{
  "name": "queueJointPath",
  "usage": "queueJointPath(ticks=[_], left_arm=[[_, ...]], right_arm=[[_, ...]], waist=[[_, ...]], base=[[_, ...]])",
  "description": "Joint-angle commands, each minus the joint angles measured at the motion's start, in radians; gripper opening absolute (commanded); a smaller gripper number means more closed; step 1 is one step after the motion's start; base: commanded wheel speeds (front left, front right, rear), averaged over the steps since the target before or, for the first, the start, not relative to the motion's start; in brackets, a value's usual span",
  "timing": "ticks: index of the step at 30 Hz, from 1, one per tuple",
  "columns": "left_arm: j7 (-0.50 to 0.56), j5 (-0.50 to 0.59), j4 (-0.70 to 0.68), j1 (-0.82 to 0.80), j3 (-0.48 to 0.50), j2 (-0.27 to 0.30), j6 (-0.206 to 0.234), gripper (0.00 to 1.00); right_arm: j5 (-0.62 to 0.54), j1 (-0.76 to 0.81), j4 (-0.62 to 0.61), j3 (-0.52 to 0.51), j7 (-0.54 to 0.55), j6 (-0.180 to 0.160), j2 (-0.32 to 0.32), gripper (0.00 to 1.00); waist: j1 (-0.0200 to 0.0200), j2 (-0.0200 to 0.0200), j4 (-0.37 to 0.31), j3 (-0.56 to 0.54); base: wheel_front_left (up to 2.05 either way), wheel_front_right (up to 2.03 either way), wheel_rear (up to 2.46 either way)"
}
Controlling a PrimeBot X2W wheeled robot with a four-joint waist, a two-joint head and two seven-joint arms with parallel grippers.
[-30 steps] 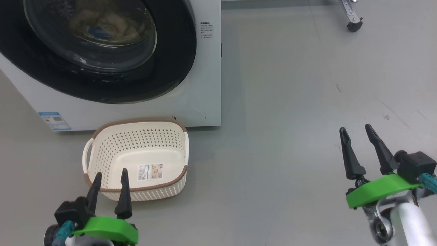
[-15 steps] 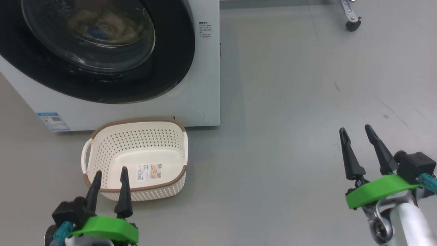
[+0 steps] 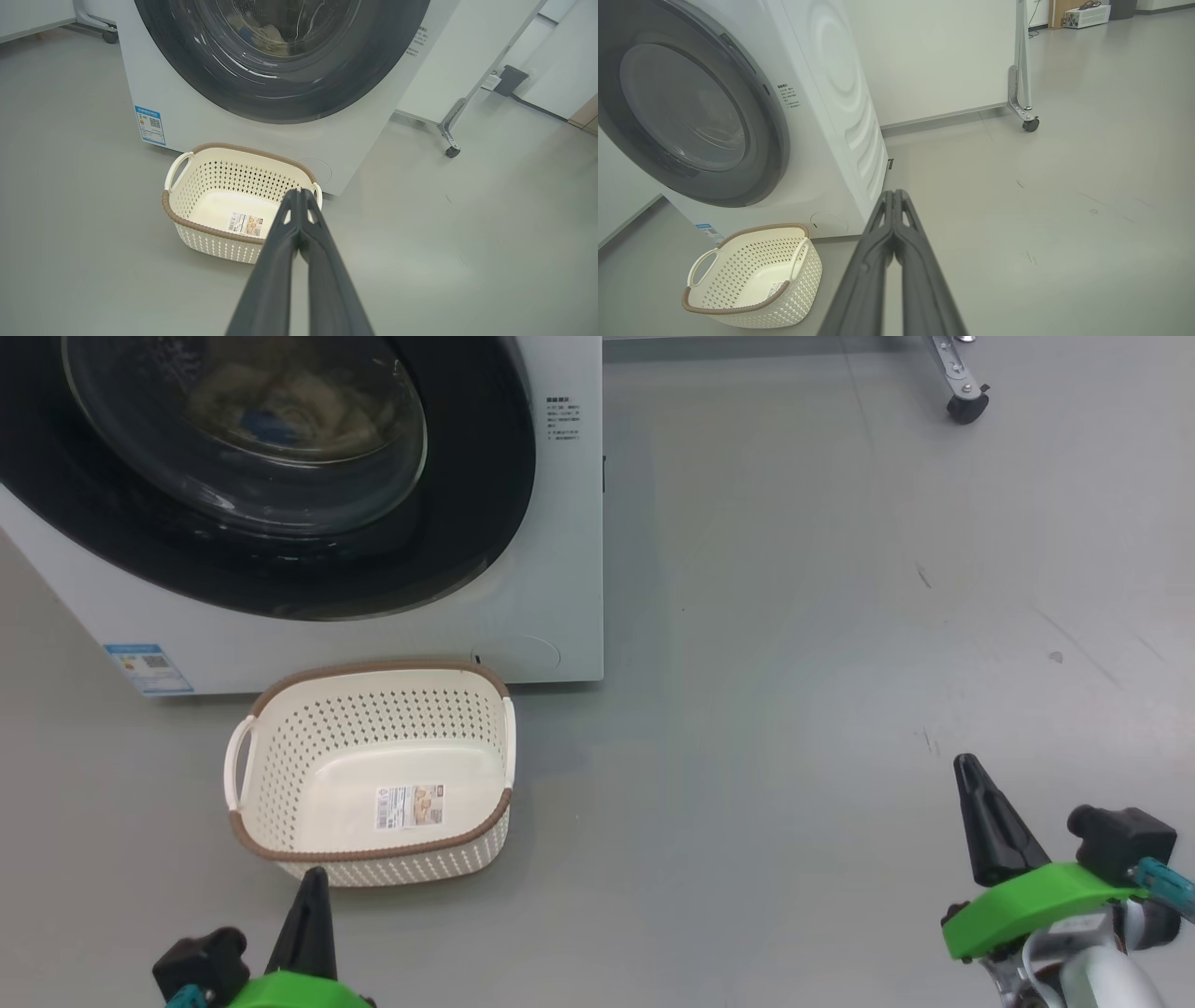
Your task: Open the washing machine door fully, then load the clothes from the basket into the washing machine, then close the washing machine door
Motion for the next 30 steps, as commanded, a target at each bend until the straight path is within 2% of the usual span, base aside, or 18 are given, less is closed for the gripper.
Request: queueJointPath(ticks=[1, 30], left_arm=[[0.004, -0.021, -0.035, -0.041, 0.015, 0.006, 0.000, 0.00], [0.083, -0.303, -0.059, -0.047, 0.071, 0.000, 0.000, 0.00]], right_arm=[[0.025, -0.048, -0.036, -0.007, 0.005, 0.000, -0.004, 0.00], [0.348, -0.045, -0.055, -0.018, 0.087, -0.001, -0.005, 0.00]], waist=[[0.0000, 0.0000, 0.000, 0.000], [0.0000, 0.0000, 0.012, -0.008]], base=[[0.00, 0.00, 0.00], [0.00, 0.00, 0.00]])
